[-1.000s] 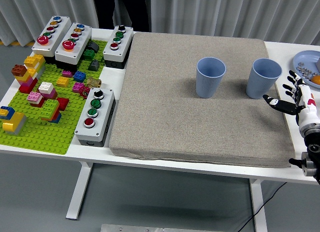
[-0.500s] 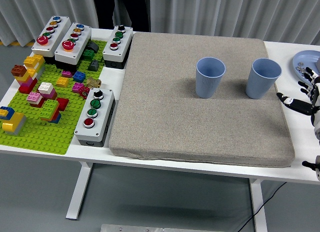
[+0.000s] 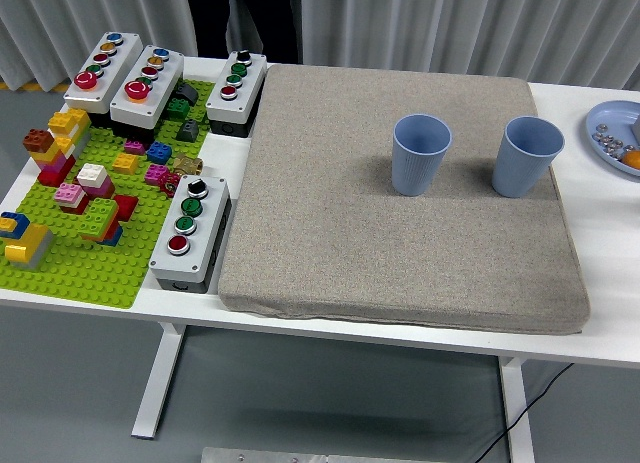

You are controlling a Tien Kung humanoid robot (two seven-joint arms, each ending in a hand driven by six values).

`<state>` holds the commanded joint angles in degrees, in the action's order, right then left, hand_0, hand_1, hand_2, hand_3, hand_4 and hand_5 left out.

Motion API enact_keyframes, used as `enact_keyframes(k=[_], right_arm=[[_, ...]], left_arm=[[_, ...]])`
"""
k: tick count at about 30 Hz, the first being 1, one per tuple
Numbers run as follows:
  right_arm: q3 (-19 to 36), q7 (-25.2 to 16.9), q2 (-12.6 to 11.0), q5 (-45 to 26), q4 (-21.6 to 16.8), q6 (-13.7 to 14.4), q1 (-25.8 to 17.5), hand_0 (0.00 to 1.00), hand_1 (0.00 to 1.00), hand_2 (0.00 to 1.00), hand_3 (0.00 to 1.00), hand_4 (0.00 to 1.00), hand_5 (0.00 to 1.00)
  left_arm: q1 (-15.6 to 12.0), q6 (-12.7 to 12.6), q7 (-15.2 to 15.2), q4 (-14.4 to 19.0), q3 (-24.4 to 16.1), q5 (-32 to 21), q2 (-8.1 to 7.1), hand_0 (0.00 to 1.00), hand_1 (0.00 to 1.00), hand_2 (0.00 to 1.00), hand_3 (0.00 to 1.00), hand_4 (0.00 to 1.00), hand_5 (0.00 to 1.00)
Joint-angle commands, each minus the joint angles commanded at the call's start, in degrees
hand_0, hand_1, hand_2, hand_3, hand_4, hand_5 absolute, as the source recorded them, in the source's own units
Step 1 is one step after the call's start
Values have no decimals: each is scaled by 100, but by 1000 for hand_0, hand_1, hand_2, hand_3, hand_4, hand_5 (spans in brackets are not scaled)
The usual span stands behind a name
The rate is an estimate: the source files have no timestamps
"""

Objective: Pick cup pour cup place

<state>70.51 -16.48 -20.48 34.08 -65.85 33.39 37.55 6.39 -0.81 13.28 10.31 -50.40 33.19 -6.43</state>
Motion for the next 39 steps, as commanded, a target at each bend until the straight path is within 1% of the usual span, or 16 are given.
enact_keyframes(k=[1, 3, 4, 6, 7, 9, 10, 12, 13, 18, 19, 22, 39], right_arm=[[78, -231, 28, -249, 105, -129, 63, 803, 724, 739, 774, 845, 526], [187, -530, 79, -734, 272, -322, 147, 803, 724, 739, 774, 845, 526], [245, -494, 109, -991, 366, -419, 182, 803, 724, 739, 774, 845, 526], [303, -385, 143, -1338, 487, -521, 213, 803, 724, 739, 774, 845, 526], [319, -346, 154, -1386, 528, -547, 221, 800, 731, 748, 771, 866, 767], [327, -227, 175, -1329, 632, -560, 221, 800, 731, 748, 771, 866, 767], [335, -106, 190, -1190, 702, -561, 208, 800, 731, 748, 771, 866, 767], [337, 0, 214, -1063, 789, -541, 193, 800, 731, 748, 771, 866, 767], [329, 52, 222, -1000, 826, -522, 182, 825, 750, 780, 783, 855, 980], [291, 251, 265, -612, 995, -431, 133, 825, 750, 780, 783, 855, 980], [305, 291, 276, -567, 1028, -428, 128, 846, 764, 805, 800, 850, 998], [335, 401, 288, -468, 1078, -462, 124, 846, 764, 805, 800, 850, 998], [475, 438, 376, -282, 1129, -483, 106, 861, 779, 824, 819, 851, 998]], left_arm=[[8, 2, -1, 0, 9, -1, -1, 766, 800, 843, 765, 505, 937], [21, 3, -2, 0, 14, 1, 1, 766, 800, 843, 765, 505, 937], [28, 4, -2, 0, 15, 4, 1, 766, 800, 843, 765, 505, 937], [39, 4, -4, 0, 21, 2, 3, 766, 800, 843, 765, 505, 937], [44, 4, -4, 0, 24, -1, 4, 766, 800, 843, 765, 505, 937], [57, 8, -4, 0, 33, 0, 5, 766, 800, 843, 765, 505, 937], [67, 11, -4, 0, 39, 1, 6, 766, 800, 843, 765, 505, 937], [70, 10, -9, 0, 42, -7, 7, 766, 800, 843, 765, 505, 937], [71, 12, -8, 0, 43, -5, 7, 766, 801, 843, 765, 505, 937], [73, 13, -12, 0, 43, -8, 14, 766, 801, 843, 765, 505, 937], [73, 14, -11, 0, 44, -9, 15, 766, 801, 843, 764, 504, 938], [70, 13, -9, 0, 37, -6, 20, 766, 801, 843, 764, 504, 938], [38, 6, 5, 0, 34, -25, 35, 766, 802, 843, 764, 505, 940]])
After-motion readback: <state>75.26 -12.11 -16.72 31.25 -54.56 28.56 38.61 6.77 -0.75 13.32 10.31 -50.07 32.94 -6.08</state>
